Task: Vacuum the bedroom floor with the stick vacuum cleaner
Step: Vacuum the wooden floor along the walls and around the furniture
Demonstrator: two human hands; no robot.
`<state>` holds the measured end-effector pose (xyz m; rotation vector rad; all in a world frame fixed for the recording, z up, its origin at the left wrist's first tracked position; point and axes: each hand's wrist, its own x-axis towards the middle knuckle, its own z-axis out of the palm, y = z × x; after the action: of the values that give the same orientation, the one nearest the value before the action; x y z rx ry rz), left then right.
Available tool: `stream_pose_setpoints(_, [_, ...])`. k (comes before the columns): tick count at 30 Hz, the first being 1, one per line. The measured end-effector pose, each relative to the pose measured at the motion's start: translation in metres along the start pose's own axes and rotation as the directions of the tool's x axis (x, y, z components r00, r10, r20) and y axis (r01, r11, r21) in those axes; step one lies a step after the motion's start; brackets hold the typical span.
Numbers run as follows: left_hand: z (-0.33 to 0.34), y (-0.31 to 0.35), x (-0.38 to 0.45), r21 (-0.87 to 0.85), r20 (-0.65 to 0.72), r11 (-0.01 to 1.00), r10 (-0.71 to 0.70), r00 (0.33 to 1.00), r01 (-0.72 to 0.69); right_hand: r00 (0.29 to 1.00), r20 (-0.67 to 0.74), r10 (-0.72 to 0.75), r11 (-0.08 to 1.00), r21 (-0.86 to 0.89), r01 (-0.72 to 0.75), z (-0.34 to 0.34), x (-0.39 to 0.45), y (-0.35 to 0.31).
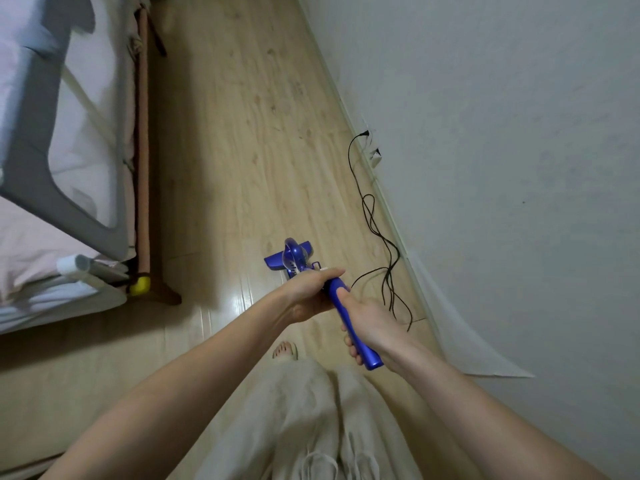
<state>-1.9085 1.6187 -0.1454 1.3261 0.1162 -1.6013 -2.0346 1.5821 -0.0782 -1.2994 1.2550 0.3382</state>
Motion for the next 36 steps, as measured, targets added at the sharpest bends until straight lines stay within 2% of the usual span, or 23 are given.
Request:
stream_pose_setpoints(4, [-0.019, 0.018, 0.015, 0.036, -0.070, 0.999, 0.016, 0.997, -0.014, 0.998, 0.030, -0.061, 0.998, 0.015, 0.061, 0.014, 0.025, -0.014])
stream_pose_setpoints(10, [-0.055, 0.058, 0.045, 0.060, -0.125, 0.998, 0.027, 0.992, -0.019, 0.998, 0.048, -0.048, 0.998, -0.044, 0.051, 0.034, 0.075, -0.047])
stream_pose_setpoints(16, [-0.083, 0.093, 0.078, 0.066, -0.148, 0.998, 0.015, 0.989, -0.005, 0.994, 0.101, -0.050, 0.999, -0.013, 0.051, 0.041, 0.126, -0.072])
stream_pose_setpoints(21, [-0.092, 0.114, 0.100, -0.002, -0.185, 0.997, 0.071, 0.980, -0.073, 0.987, 0.007, -0.158, 0.964, -0.217, 0.156, 0.049, 0.152, -0.090])
stream_pose_setpoints(27, [-0.084, 0.120, 0.103, 0.001, -0.189, 0.997, 0.071, 0.979, -0.072, 0.958, -0.079, -0.275, 0.907, -0.352, 0.231, 0.040, 0.150, -0.090])
stream_pose_setpoints(36, [-0.023, 0.076, 0.071, -0.102, -0.156, 0.991, 0.069, 0.985, -0.085, 0.970, -0.004, -0.243, 0.869, -0.445, 0.216, -0.010, 0.094, -0.057])
